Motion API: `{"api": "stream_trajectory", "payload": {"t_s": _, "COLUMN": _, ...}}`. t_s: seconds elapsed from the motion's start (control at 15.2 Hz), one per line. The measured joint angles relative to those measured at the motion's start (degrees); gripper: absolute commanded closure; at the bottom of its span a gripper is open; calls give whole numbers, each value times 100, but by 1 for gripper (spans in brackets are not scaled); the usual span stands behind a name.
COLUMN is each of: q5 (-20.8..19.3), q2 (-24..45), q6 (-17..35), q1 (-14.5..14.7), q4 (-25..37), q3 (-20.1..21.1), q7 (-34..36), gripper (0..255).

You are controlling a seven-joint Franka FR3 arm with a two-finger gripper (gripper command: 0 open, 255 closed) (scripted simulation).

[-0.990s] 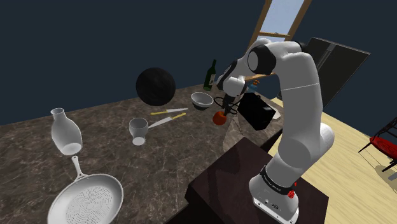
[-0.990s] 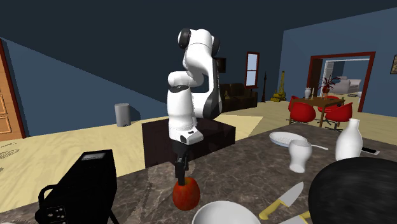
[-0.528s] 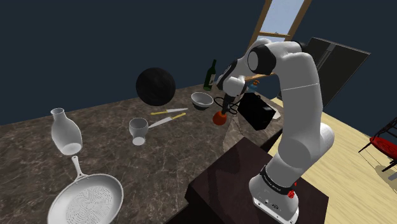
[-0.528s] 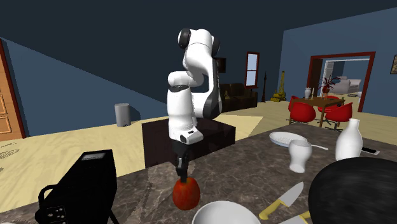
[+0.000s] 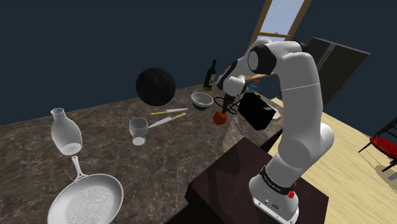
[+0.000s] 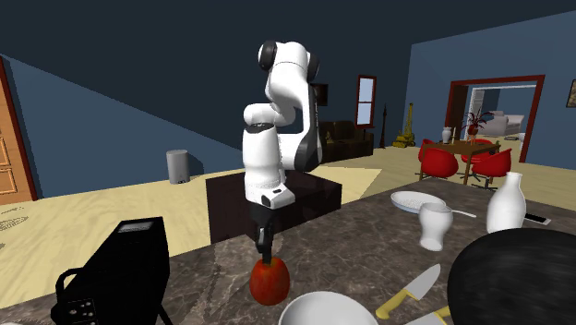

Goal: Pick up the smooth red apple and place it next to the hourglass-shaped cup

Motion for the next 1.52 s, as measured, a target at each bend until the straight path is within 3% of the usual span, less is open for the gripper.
{"api": "stream_trajectory", "payload": {"t_s": 1.52, "q5": -911, "q2": -1328, "q6": -1084, "q1": 554, "q4": -163, "q3": -751, "q7": 602, "gripper": 255}}
